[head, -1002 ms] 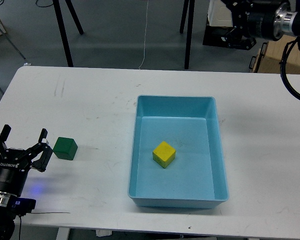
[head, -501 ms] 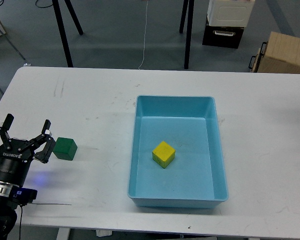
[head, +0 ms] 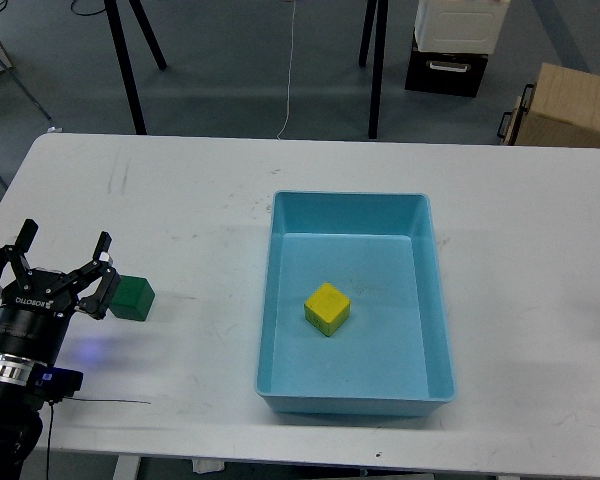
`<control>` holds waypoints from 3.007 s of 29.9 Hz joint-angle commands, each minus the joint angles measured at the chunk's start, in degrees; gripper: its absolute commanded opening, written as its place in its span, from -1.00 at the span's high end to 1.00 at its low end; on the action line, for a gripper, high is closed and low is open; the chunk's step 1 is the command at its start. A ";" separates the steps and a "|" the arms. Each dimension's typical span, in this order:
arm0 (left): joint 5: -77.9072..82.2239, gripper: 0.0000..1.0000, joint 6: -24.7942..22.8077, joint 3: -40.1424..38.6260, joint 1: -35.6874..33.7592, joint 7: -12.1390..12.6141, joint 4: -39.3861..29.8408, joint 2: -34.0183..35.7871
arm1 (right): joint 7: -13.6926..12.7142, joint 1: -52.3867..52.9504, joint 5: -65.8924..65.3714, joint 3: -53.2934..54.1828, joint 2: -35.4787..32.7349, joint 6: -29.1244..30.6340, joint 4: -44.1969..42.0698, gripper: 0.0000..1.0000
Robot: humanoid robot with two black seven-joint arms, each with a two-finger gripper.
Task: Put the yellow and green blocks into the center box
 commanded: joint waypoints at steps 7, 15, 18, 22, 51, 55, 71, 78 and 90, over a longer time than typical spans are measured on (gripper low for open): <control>-0.08 -1.00 0.00 -0.86 0.08 -0.07 -0.97 0.08 | -0.09 -18.05 -5.15 1.77 14.20 0.00 12.42 -0.97; -0.78 -1.00 0.00 -2.96 -1.15 -1.65 -2.63 -0.18 | -0.09 -19.64 -6.83 1.95 15.80 0.00 13.48 -0.97; -1.49 -1.00 0.00 -5.42 -1.24 -2.44 -3.78 -0.53 | -0.09 -19.64 -6.92 1.95 15.27 0.00 13.48 -0.97; -1.66 -1.00 0.00 -10.87 -2.03 -1.92 -1.94 1.05 | -0.09 -20.26 -7.10 1.86 14.04 0.00 13.48 -0.97; 33.03 -1.00 0.00 52.97 -63.52 0.28 6.59 41.92 | -0.09 -19.47 -7.89 2.30 13.86 0.00 12.78 -0.97; 43.31 -1.00 0.00 72.04 -77.50 0.46 6.50 39.46 | -0.09 -19.47 -7.89 2.30 13.86 0.00 12.16 -0.97; 83.23 -1.00 0.00 111.98 -96.87 -0.07 -2.55 38.05 | -0.09 -19.55 -9.20 1.60 13.95 0.00 11.99 -0.97; 85.25 -1.00 0.00 112.43 -89.58 -0.25 0.17 37.79 | -0.09 -19.64 -9.38 1.60 13.95 0.00 11.99 -0.97; 85.79 -1.00 0.00 104.43 -79.38 -0.33 6.32 34.80 | -0.09 -20.17 -9.65 1.60 13.95 0.00 11.99 -0.97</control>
